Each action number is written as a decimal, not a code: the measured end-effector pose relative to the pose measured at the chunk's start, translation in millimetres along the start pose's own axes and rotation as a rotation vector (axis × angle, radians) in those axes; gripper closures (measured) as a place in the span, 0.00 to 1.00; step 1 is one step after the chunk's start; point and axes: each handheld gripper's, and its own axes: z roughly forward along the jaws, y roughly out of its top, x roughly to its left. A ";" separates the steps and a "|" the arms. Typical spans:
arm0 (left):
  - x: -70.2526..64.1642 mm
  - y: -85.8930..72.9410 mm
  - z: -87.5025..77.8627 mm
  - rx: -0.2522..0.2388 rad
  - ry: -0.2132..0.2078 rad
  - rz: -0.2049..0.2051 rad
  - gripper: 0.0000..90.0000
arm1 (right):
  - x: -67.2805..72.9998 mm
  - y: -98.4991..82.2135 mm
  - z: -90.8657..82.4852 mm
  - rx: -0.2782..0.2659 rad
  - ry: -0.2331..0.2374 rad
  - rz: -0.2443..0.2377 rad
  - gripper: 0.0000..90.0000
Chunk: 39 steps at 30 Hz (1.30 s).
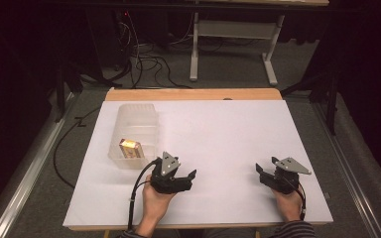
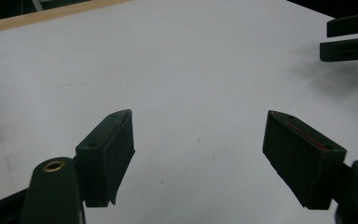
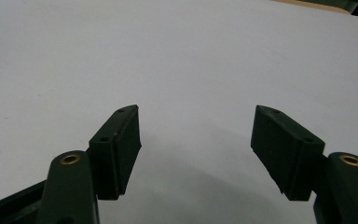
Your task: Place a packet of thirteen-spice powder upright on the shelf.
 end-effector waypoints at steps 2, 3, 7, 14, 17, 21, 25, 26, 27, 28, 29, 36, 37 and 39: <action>0.1 -1.0 0.6 0.001 -0.001 -0.001 0.28 | 0.1 0.0 0.0 0.000 -0.001 -0.001 0.37; 0.5 -1.6 1.1 0.004 -0.001 -0.003 0.28 | 0.1 0.0 0.0 0.001 -0.001 -0.002 0.37; 1.4 -4.9 4.8 0.012 -0.001 -0.014 0.28 | 0.2 0.0 0.0 0.001 -0.001 -0.001 0.37; -1.0 -6.9 8.2 0.022 -0.005 -0.009 0.28 | 0.3 0.0 0.0 0.001 -0.002 -0.003 0.37; -1.1 -7.5 9.8 0.026 -0.005 -0.010 0.28 | 0.3 -0.1 0.0 0.000 -0.002 -0.003 0.37; -0.8 -9.8 13.3 0.032 -0.003 -0.015 0.28 | 0.3 -0.1 0.1 0.000 -0.002 -0.003 0.37; 0.1 -11.8 16.8 0.035 -0.002 -0.022 0.28 | 0.4 -0.1 0.0 0.000 -0.001 -0.003 0.37; 0.3 -12.4 17.9 0.039 -0.001 -0.025 0.28 | 0.4 -0.1 0.1 0.000 -0.001 -0.003 0.37; 0.4 -13.0 20.3 0.043 0.005 -0.022 0.28 | 0.4 0.0 0.1 0.000 -0.002 -0.003 0.37; 0.4 -13.2 21.0 0.045 0.005 -0.018 0.28 | 0.4 -0.1 0.1 0.000 -0.001 -0.003 0.37; 0.2 -13.2 21.7 0.047 0.005 -0.016 0.28 | 0.5 0.0 0.1 0.000 -0.002 -0.002 0.37; -0.9 -15.2 30.0 0.057 0.012 -0.006 0.28 | 0.7 -0.1 0.0 0.001 -0.001 -0.001 0.37; -1.0 -15.4 31.3 0.056 0.015 -0.006 0.28 | 0.8 -0.1 0.0 0.001 -0.001 -0.001 0.37; -0.8 -15.9 34.3 0.055 0.015 -0.008 0.28 | 0.8 -0.1 0.1 0.001 -0.001 -0.001 0.37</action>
